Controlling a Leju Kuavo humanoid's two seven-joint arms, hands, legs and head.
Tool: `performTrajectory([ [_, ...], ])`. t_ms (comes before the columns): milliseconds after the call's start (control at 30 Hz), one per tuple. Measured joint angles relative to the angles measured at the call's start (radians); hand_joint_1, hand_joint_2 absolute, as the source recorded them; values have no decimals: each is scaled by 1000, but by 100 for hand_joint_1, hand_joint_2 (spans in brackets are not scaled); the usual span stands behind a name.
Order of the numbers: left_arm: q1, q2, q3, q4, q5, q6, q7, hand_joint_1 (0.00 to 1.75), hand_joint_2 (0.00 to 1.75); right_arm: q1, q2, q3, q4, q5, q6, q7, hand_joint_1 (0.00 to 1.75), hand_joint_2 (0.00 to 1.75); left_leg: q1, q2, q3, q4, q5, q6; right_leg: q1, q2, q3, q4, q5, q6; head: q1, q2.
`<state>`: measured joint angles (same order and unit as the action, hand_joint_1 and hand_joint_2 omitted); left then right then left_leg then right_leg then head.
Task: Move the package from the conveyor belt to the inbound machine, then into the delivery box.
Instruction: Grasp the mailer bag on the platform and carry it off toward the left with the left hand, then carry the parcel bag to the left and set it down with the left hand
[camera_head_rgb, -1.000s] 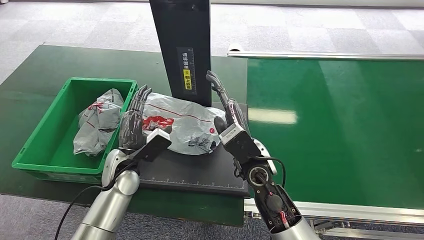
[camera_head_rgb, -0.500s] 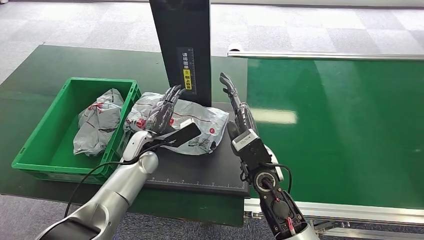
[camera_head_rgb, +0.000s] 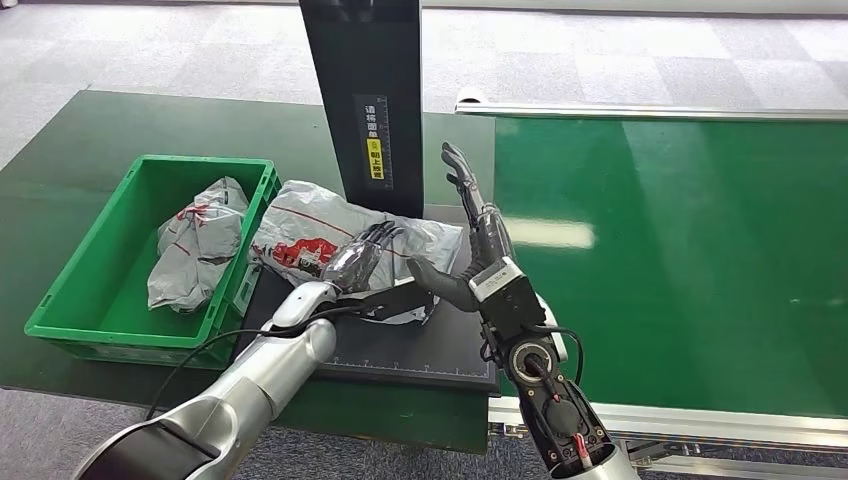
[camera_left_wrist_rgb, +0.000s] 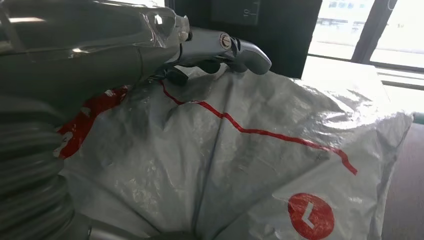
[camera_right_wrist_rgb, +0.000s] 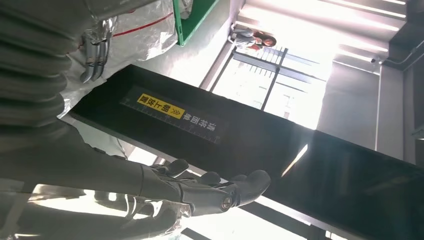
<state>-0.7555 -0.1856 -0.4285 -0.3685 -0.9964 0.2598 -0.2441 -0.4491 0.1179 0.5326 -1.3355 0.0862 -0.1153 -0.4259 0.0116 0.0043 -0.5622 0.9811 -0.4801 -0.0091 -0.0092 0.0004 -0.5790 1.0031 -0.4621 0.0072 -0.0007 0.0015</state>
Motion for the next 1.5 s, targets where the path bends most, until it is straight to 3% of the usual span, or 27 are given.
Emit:
performTrajectory([
  [67,-7,0,-15,9,-20,-8,10,72,175,0,0,0,0,-6,0,-6,0,175,0,0,0,0,0,0,0,0,1,0,0,0,0,0],
  [133,-11,0,-28,17,-33,-9,11,159,175,0,0,0,0,-11,0,-11,0,175,0,0,1,0,0,0,0,0,1,0,0,0,0,0],
  [200,-11,1,-38,23,-37,0,8,175,175,0,0,0,1,-14,0,-17,0,175,0,-1,1,0,0,0,0,0,1,0,0,0,0,0],
  [567,-6,2,-57,33,-44,121,-35,175,175,-4,0,-1,3,-23,-6,-25,0,175,0,-1,1,0,0,0,0,0,0,0,0,0,0,0],
  [800,16,-5,-51,-10,42,323,-165,175,175,-3,0,-13,3,-19,-37,-24,0,175,0,0,-1,0,0,0,0,0,-1,0,0,0,0,0],
  [933,39,2,-19,-160,147,405,-237,175,175,10,-1,-28,-2,-6,-67,-24,0,175,0,0,-1,0,0,0,0,0,-1,0,0,0,0,0],
  [1133,107,72,31,-656,225,406,-187,175,175,54,-14,-65,-28,6,-103,-29,0,175,0,0,-2,0,0,0,0,0,-2,0,0,0,0,0],
  [1267,141,122,72,-902,213,430,-161,175,175,71,-22,-84,-35,8,-110,-32,0,175,0,1,-2,0,0,0,0,0,-2,0,0,0,0,0],
  [1400,131,163,142,-960,156,416,-74,175,175,81,-23,-91,-45,16,-109,-34,0,175,0,1,-2,0,1,0,0,0,-2,0,0,0,0,0],
  [1500,77,204,210,-861,56,397,21,175,175,92,-23,-92,-57,20,-103,-34,0,175,0,1,-1,0,2,0,0,0,-2,0,0,0,0,0],
])
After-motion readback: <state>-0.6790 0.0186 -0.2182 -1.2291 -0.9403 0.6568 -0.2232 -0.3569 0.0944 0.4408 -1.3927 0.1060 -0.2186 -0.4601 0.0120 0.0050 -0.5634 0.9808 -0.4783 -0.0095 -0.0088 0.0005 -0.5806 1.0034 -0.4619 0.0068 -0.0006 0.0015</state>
